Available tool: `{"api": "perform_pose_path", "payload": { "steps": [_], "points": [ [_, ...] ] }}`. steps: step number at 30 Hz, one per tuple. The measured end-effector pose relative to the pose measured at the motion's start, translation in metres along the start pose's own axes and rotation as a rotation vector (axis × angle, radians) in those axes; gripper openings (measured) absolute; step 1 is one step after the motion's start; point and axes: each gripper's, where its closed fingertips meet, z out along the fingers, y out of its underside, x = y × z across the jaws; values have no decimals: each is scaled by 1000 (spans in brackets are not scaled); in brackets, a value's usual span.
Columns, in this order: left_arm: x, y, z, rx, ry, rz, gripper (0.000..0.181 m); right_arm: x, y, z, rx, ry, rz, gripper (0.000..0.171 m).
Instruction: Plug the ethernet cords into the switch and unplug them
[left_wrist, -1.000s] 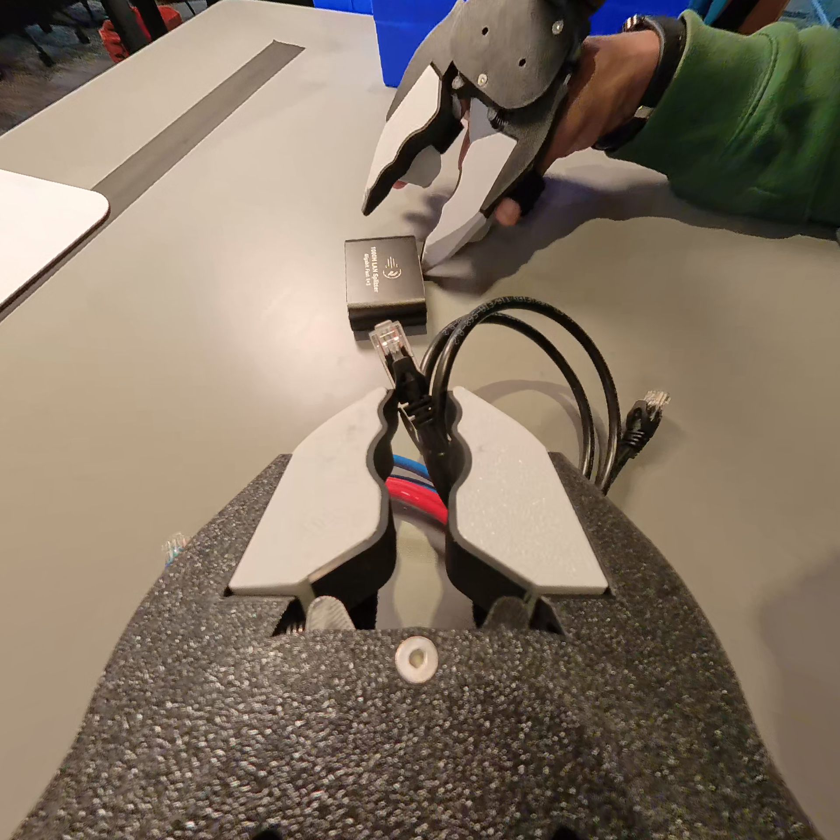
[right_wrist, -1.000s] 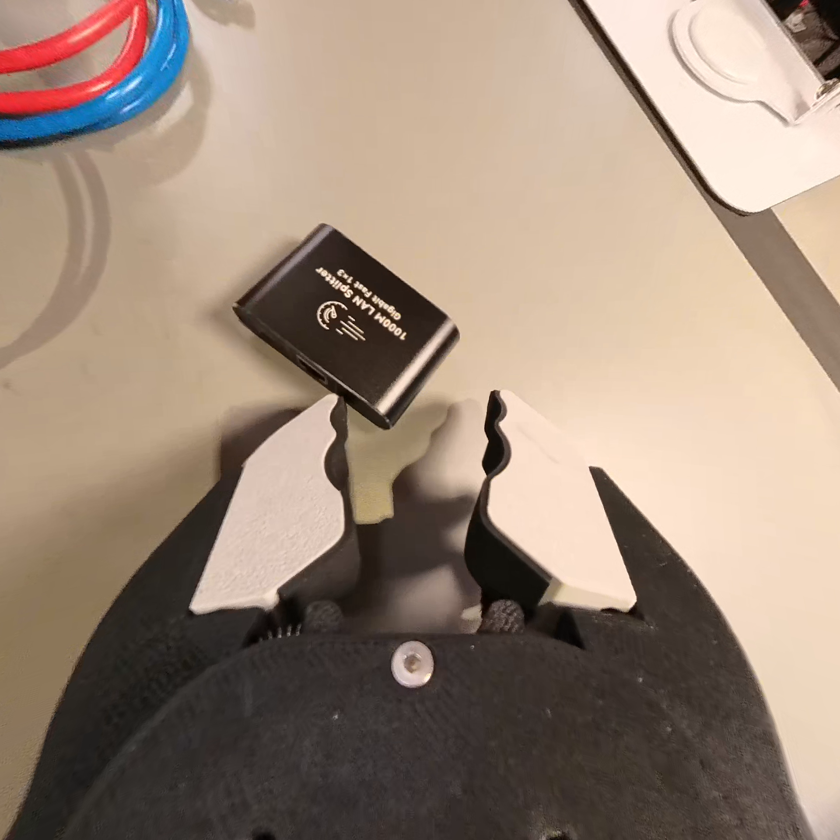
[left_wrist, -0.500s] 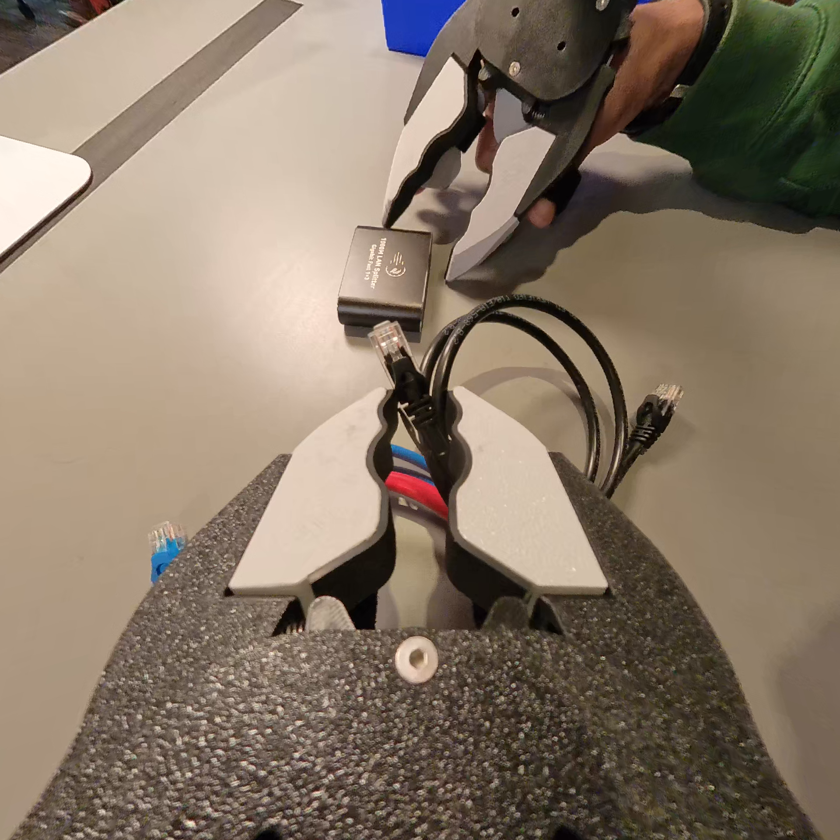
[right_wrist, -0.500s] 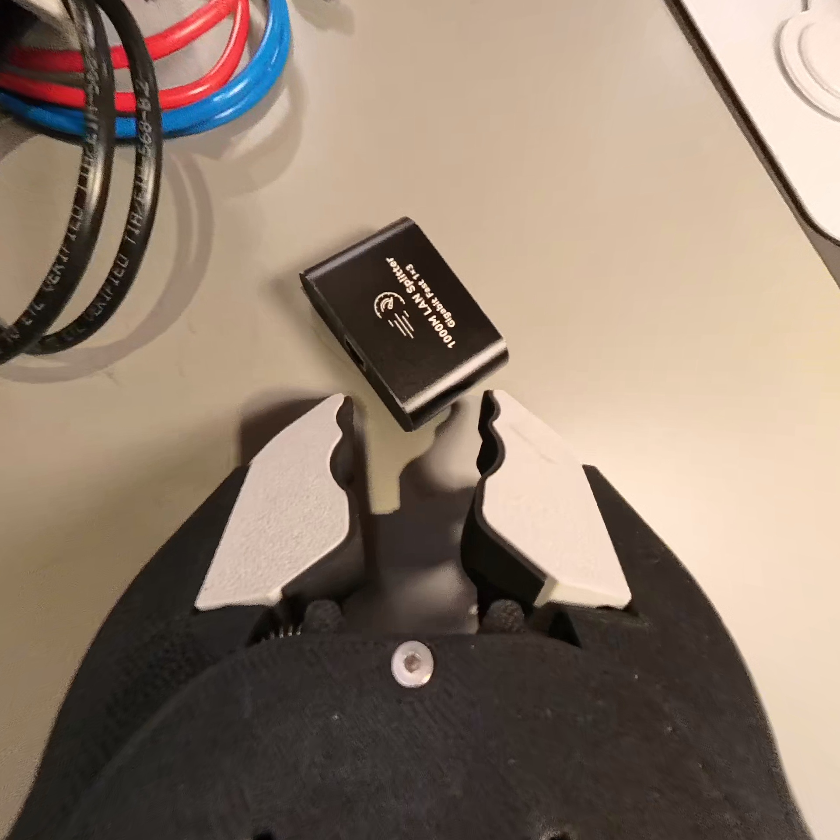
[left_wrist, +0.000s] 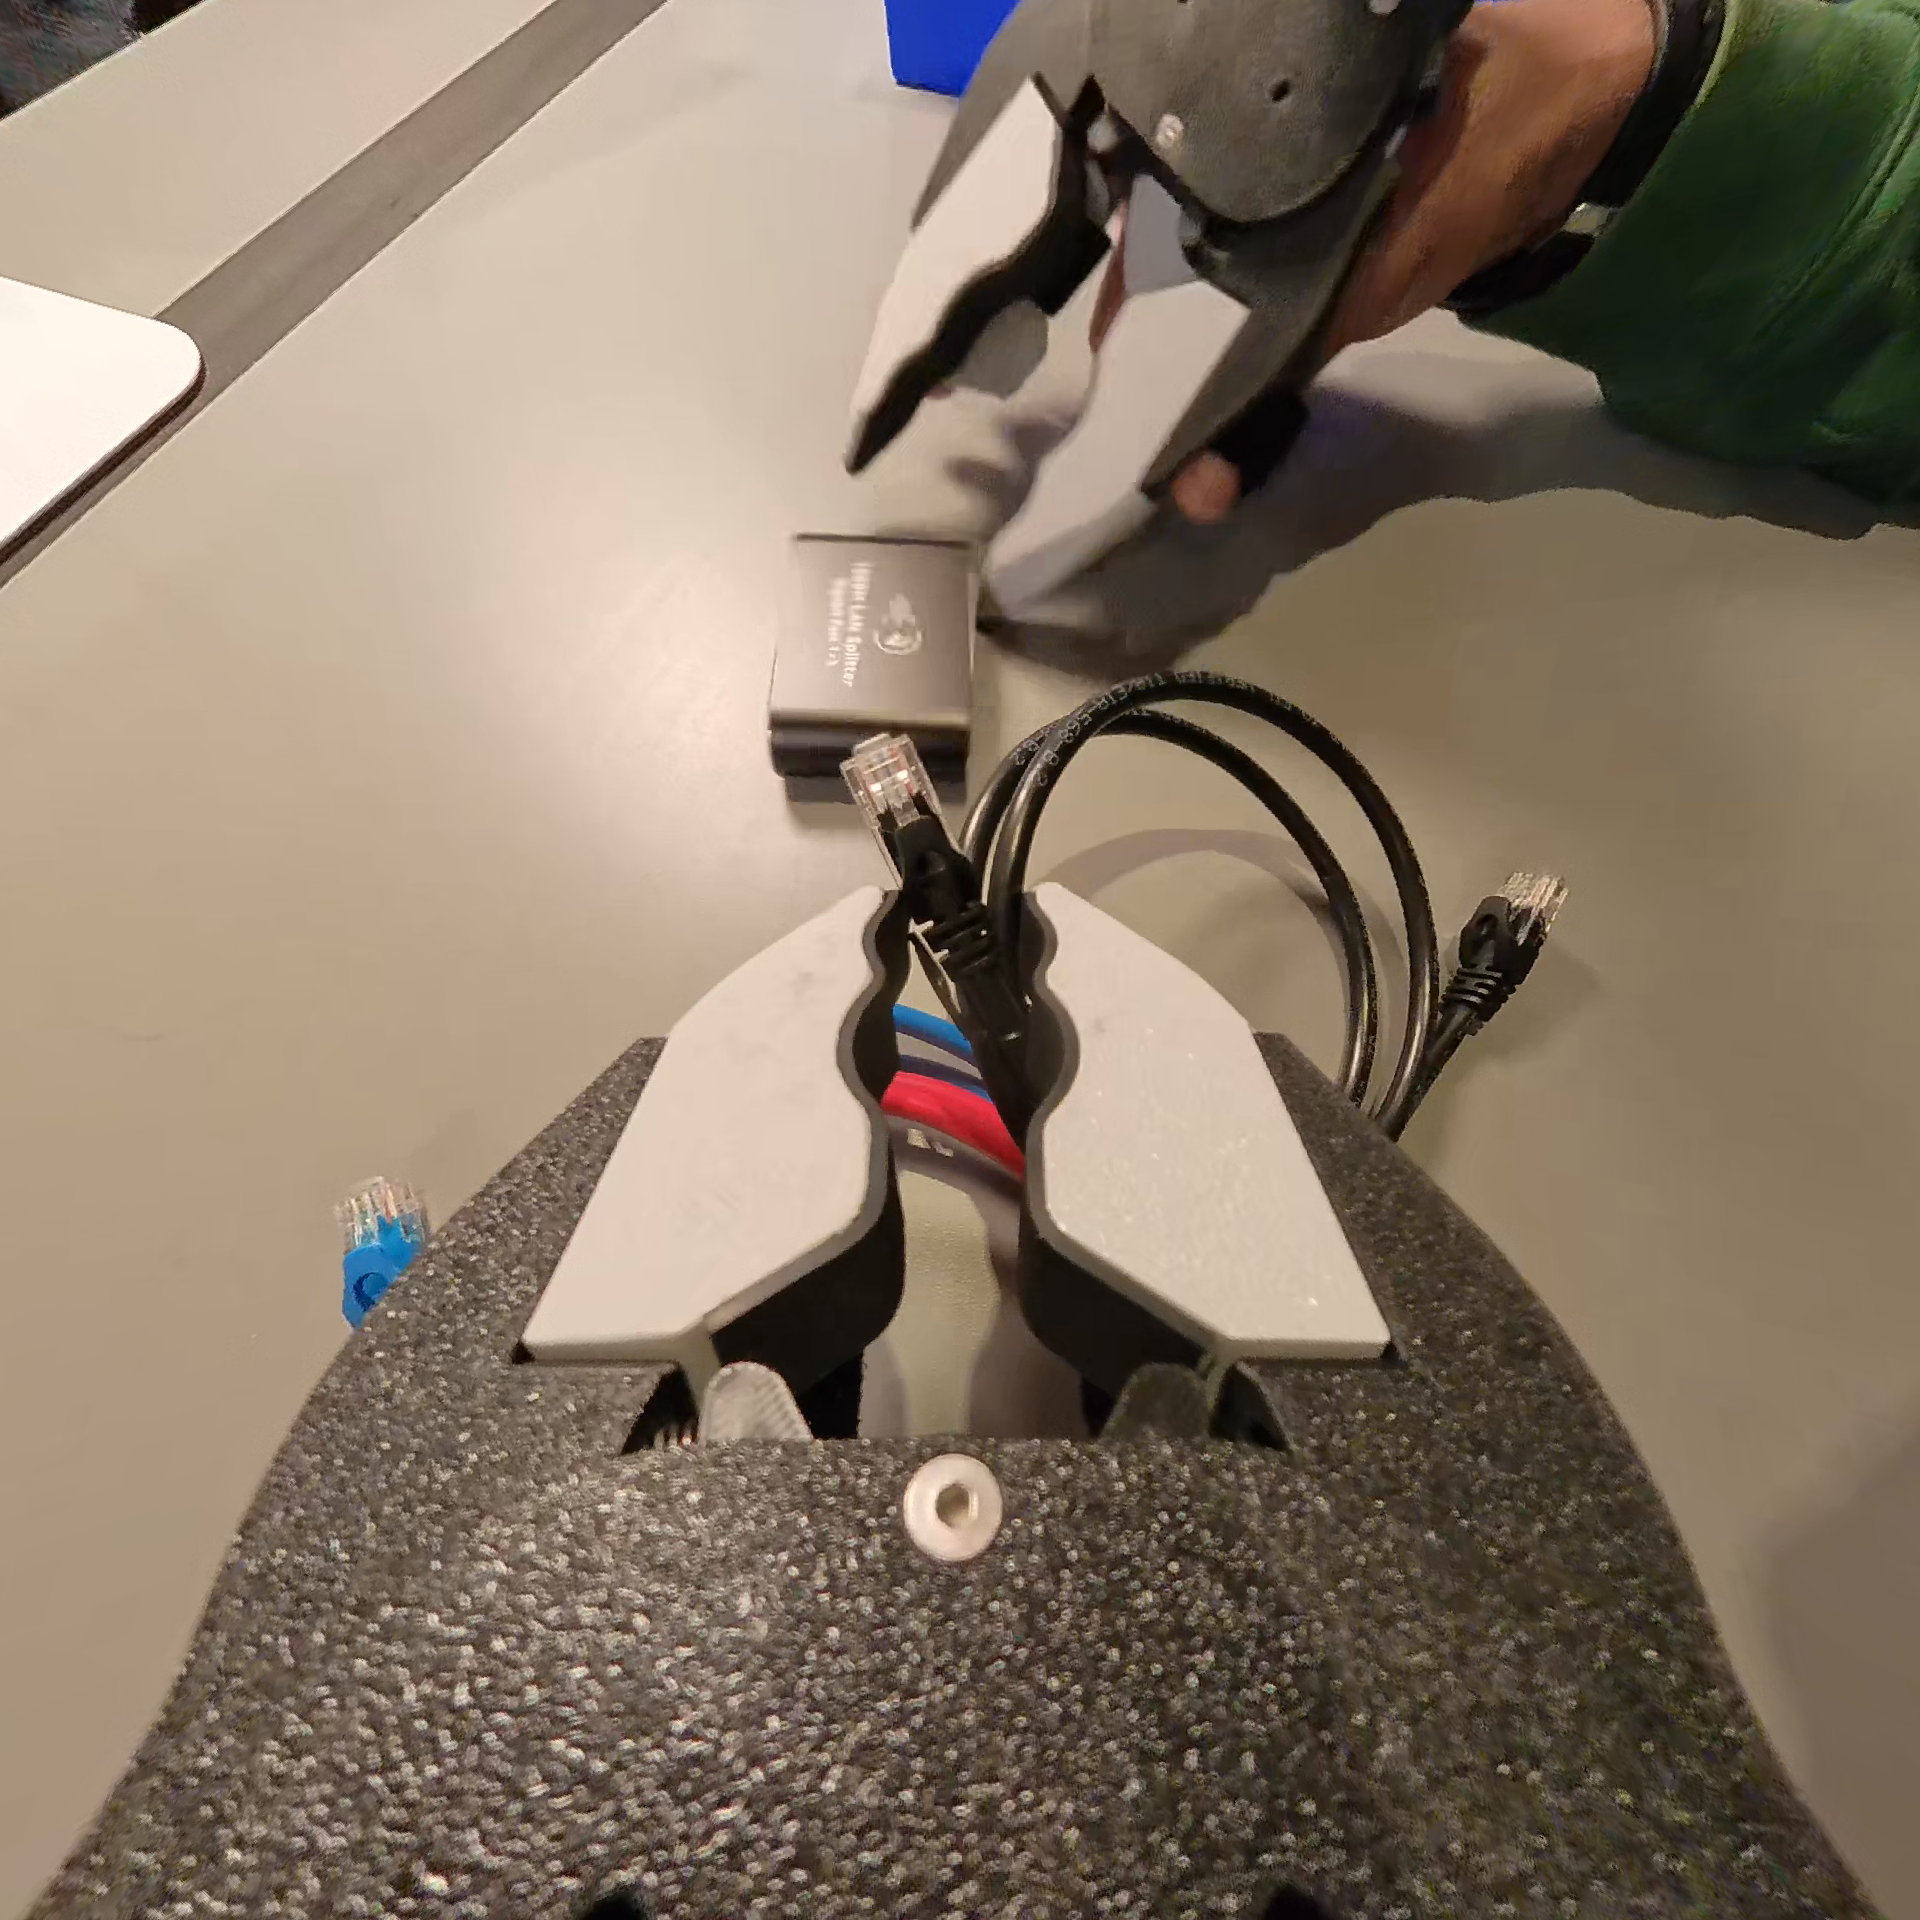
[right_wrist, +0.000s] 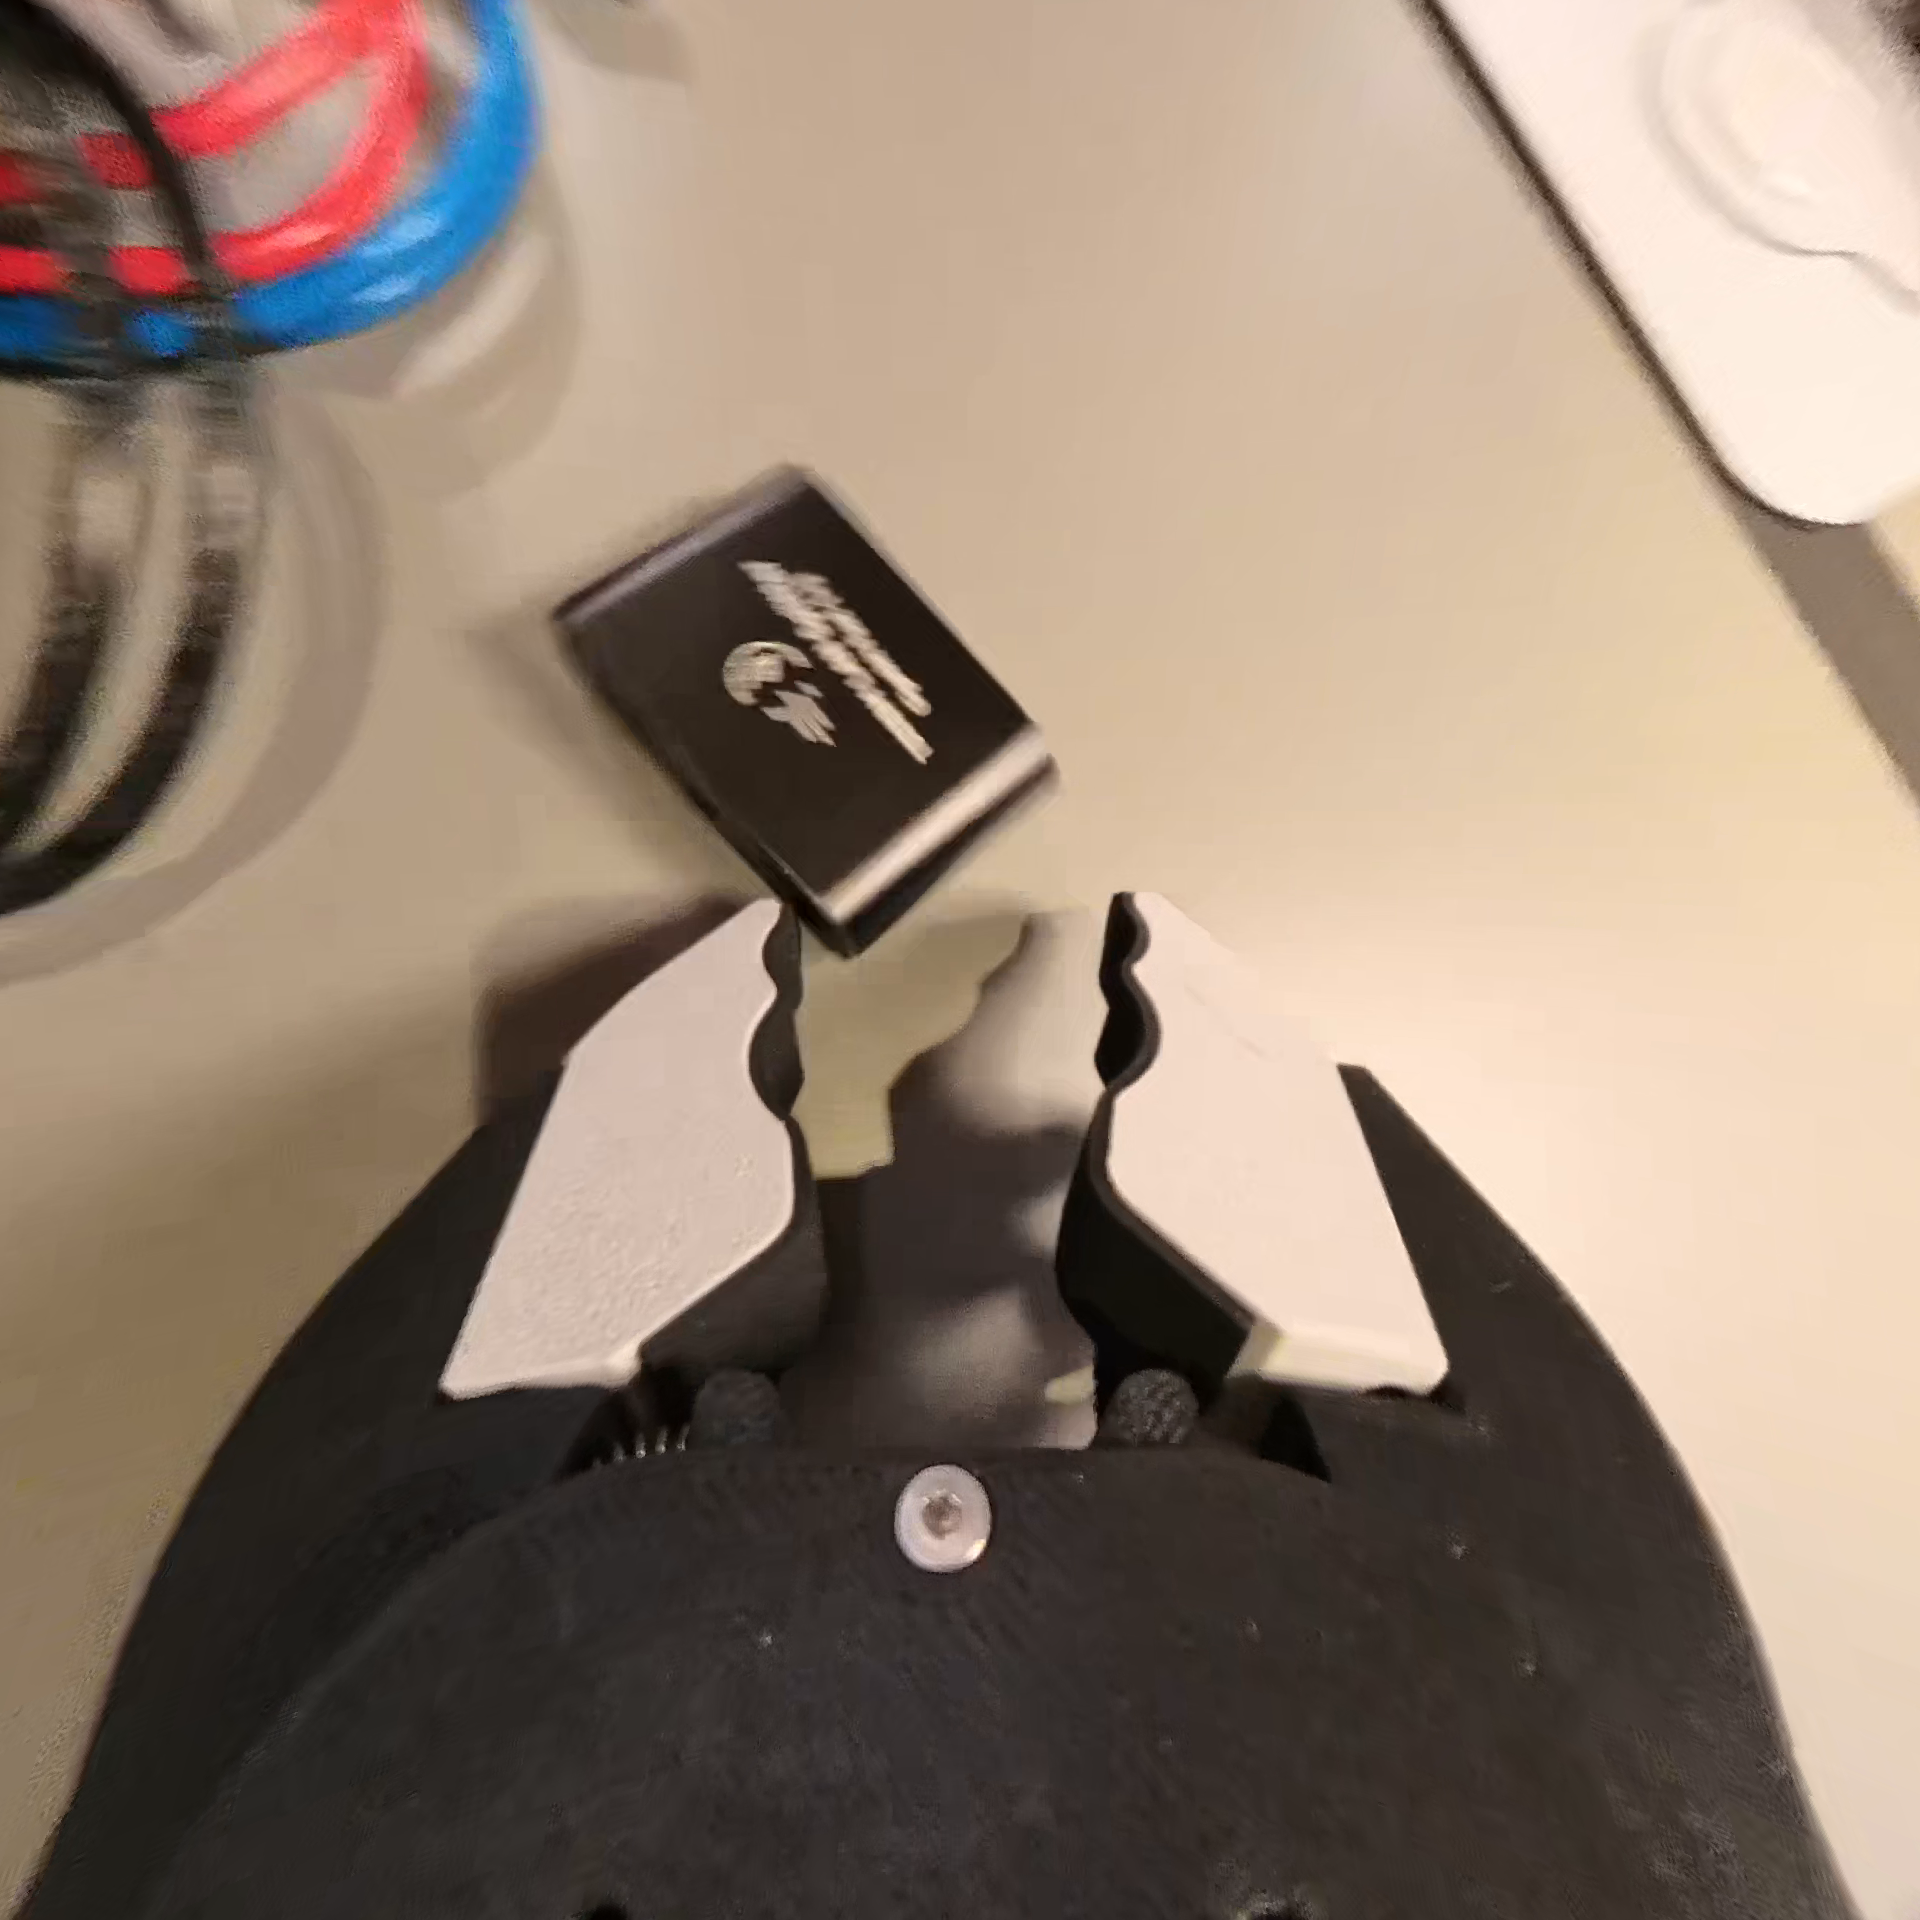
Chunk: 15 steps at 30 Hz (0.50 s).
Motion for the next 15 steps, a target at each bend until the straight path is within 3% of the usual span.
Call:
{"api": "perform_pose_path", "payload": {
  "steps": [1,4,10,15],
  "points": [
    [0,0,0,-1,0,0,21,15,3,-1,-17,80,14,50],
    [0,1,0,-4,0,-1,21,36,10,-4,-33,194,42,48],
    [0,1,0,-7,3,-7,21,15,-2,-1,3,104,60,48],
    [0,5,-1,-33,11,-29,21,10,-5,-1,-10,133,-5,48]
  ]
}}
